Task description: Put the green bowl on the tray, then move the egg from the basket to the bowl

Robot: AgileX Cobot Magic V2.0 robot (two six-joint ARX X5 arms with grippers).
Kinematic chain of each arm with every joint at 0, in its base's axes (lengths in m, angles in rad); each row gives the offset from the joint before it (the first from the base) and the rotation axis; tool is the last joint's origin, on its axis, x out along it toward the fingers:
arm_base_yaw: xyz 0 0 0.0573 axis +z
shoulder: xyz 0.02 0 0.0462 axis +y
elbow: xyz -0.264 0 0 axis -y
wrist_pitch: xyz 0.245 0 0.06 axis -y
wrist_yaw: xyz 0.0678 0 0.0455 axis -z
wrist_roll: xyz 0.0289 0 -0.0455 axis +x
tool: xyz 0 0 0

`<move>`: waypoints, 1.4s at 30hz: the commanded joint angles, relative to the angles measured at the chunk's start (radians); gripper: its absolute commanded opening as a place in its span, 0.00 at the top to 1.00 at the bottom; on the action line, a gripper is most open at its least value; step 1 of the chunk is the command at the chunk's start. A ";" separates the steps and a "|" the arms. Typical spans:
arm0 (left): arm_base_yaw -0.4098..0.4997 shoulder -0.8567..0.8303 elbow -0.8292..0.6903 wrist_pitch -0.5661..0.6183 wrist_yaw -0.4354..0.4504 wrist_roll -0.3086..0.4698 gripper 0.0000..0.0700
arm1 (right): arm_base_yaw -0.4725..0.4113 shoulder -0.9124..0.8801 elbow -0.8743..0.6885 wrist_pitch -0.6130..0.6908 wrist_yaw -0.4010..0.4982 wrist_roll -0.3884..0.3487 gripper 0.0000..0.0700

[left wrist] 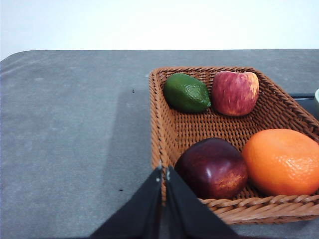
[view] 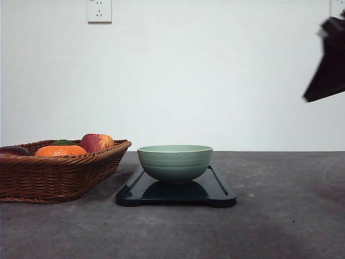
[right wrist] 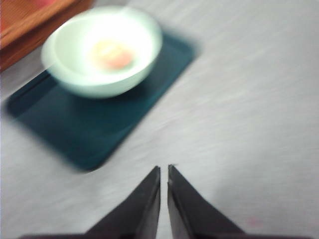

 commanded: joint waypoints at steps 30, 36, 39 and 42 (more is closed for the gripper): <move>0.002 -0.002 -0.011 0.000 -0.003 0.003 1.00 | -0.292 -0.769 -0.494 0.096 0.052 0.067 0.98; 0.002 -0.002 -0.011 0.000 -0.003 0.003 1.00 | -0.292 -0.769 -0.494 0.096 0.052 0.067 0.98; 0.002 -0.002 -0.011 0.000 -0.003 0.003 1.00 | -0.292 -0.769 -0.494 0.096 0.052 0.068 0.98; 0.002 -0.002 -0.011 -0.001 -0.003 0.003 1.00 | -0.292 -0.769 -0.494 0.096 0.052 0.067 0.98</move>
